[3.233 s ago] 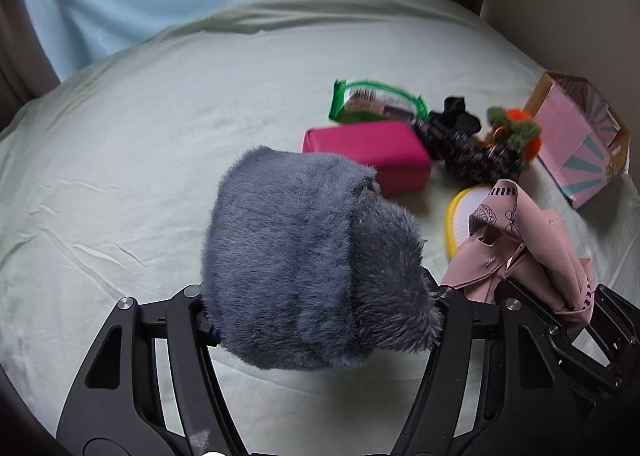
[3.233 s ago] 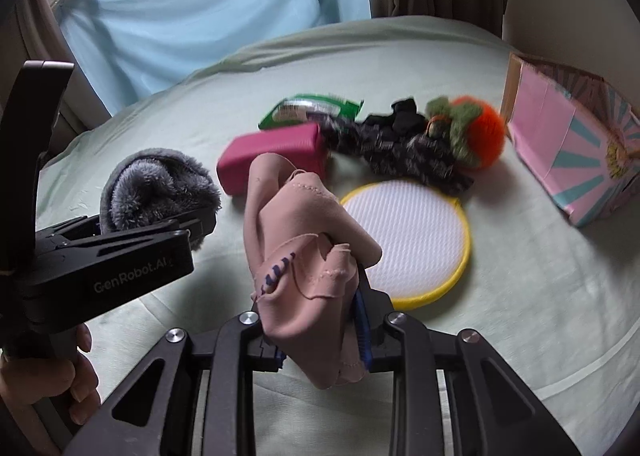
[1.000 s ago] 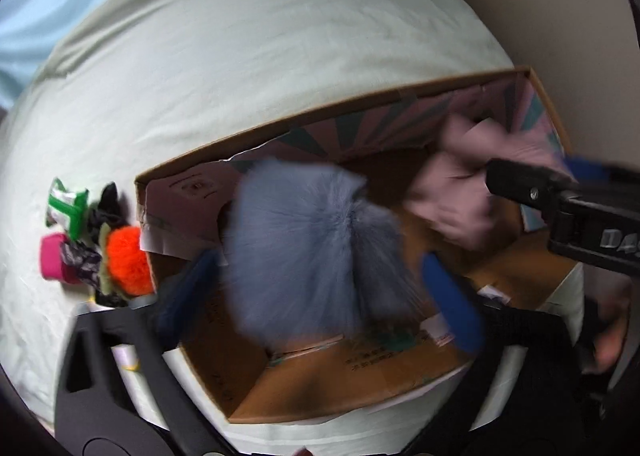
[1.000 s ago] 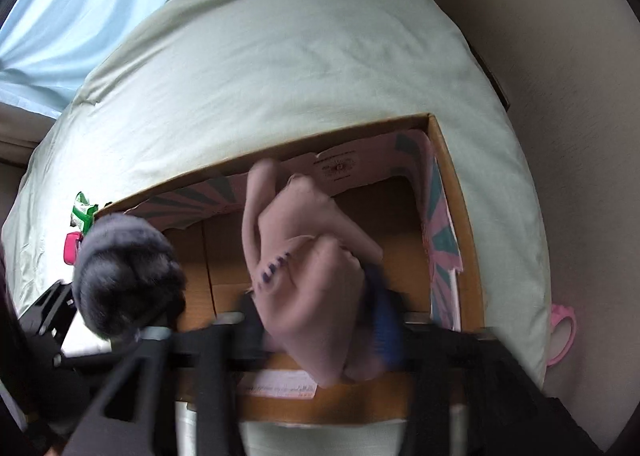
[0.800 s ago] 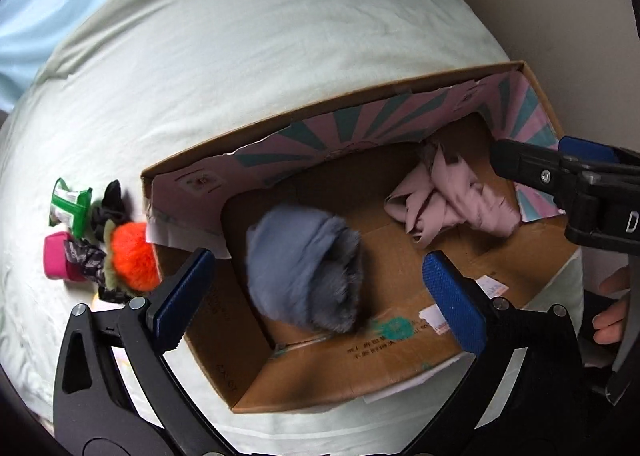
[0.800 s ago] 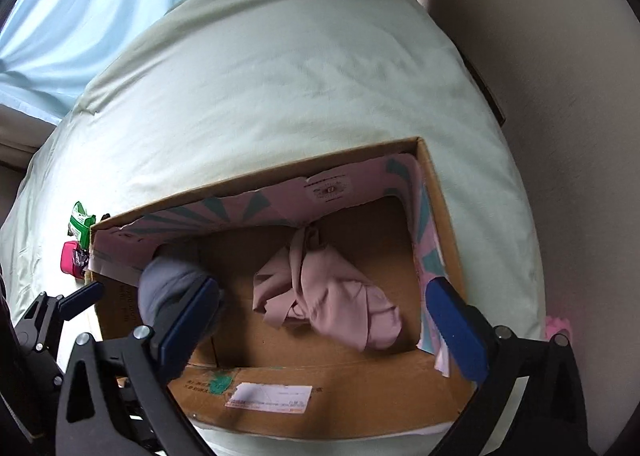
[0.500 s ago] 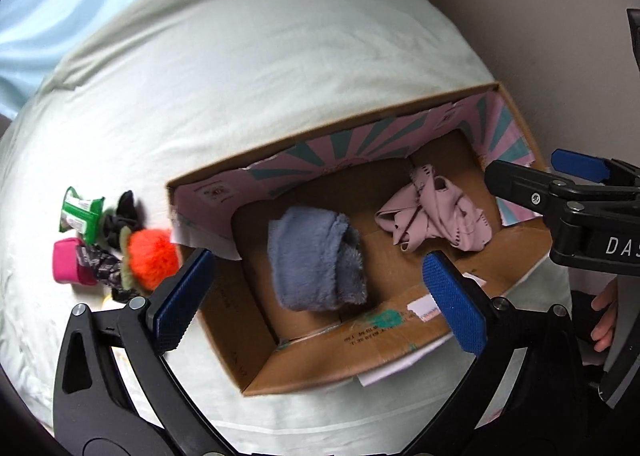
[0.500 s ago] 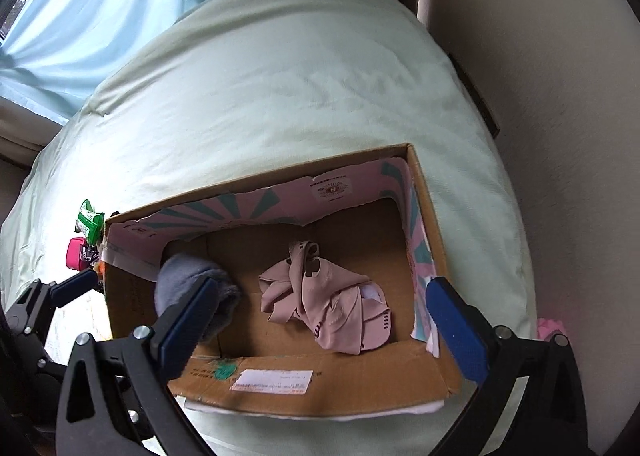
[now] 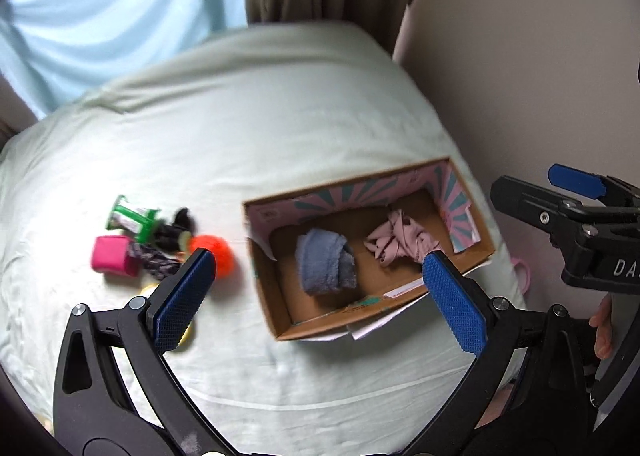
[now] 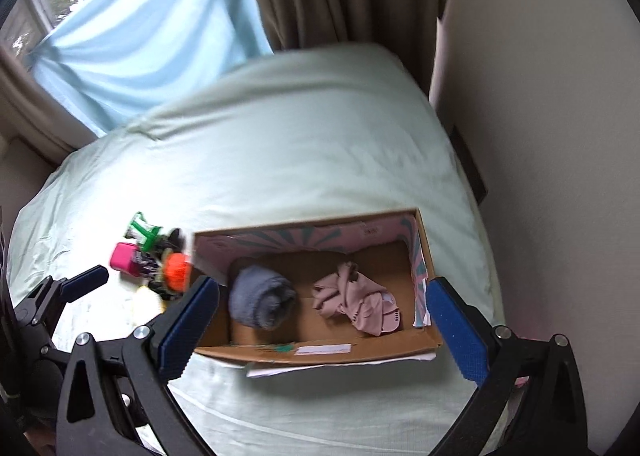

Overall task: Organize soft objects
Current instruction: 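Withdraw both tools from the box back toward the remaining items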

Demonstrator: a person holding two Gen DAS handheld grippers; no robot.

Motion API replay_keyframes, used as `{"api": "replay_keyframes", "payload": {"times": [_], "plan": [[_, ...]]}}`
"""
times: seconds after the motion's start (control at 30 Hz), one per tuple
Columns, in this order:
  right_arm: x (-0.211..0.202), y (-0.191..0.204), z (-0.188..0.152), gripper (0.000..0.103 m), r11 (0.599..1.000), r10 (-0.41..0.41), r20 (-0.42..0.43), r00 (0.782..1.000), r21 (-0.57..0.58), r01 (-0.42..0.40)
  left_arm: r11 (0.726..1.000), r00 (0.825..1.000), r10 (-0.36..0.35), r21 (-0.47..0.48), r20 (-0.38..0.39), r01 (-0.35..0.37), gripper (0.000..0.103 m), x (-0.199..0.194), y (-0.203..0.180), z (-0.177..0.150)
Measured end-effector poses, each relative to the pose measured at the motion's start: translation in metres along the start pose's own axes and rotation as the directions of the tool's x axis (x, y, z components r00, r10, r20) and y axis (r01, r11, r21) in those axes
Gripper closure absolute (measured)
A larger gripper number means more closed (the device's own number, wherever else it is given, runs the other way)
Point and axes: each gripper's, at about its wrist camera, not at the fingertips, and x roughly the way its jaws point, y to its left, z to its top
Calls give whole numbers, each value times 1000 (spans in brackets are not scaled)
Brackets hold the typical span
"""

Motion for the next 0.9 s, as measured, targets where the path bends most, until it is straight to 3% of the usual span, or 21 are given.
{"api": "replay_keyframes", "payload": {"times": [0.27, 0.53, 0.73, 0.9], "plan": [[-84, 63, -20, 0, 998, 29, 136, 990, -56, -21, 998, 987, 41, -61, 155, -31, 0, -96, 50, -24], [-138, 130, -53, 0, 995, 64, 264, 962, -85, -43, 992, 954, 115, -89, 278, -93, 0, -180, 123, -69], [-154, 178, -78, 0, 996, 35, 329, 944, -85, -7, 989, 941, 139, -93, 309, -115, 0, -212, 181, -95], [-151, 212, -86, 0, 998, 25, 338, 941, -59, -6, 991, 943, 129, -80, 306, -110, 0, -217, 226, -105]]}}
